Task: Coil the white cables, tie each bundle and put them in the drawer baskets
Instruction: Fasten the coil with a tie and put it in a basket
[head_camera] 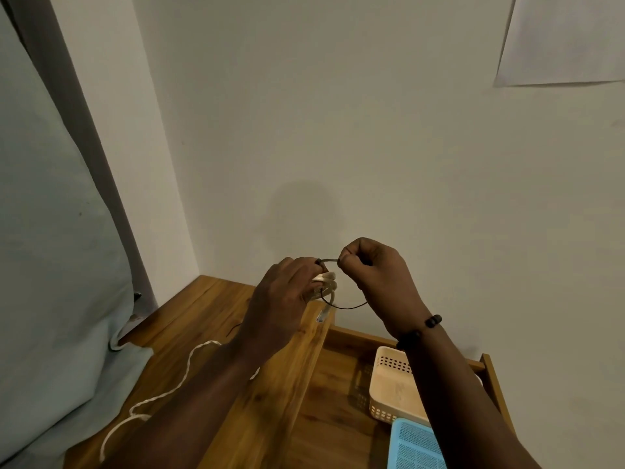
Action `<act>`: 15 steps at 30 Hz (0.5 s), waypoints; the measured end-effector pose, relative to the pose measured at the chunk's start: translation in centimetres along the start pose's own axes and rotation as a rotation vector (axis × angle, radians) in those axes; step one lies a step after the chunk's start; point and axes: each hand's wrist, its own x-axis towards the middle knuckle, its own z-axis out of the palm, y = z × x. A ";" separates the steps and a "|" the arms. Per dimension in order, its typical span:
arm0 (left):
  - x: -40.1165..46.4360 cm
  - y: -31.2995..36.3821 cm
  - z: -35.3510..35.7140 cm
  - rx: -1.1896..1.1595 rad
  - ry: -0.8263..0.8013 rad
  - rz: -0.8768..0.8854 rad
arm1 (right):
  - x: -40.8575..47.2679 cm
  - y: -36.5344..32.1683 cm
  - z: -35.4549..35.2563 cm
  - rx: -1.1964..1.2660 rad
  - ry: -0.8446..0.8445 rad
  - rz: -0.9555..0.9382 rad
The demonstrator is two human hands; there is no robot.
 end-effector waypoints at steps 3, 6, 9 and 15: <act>0.1 0.1 -0.2 0.006 0.019 -0.014 | 0.0 0.1 -0.1 0.048 0.010 0.048; 0.2 0.0 -0.2 0.021 0.023 -0.020 | 0.0 0.3 -0.1 0.090 0.000 0.082; 0.4 0.1 -0.3 0.021 0.021 0.005 | -0.1 0.3 0.0 0.088 -0.006 0.088; 0.4 0.4 -0.5 0.048 0.015 0.066 | -0.2 0.3 0.5 0.078 -0.013 0.104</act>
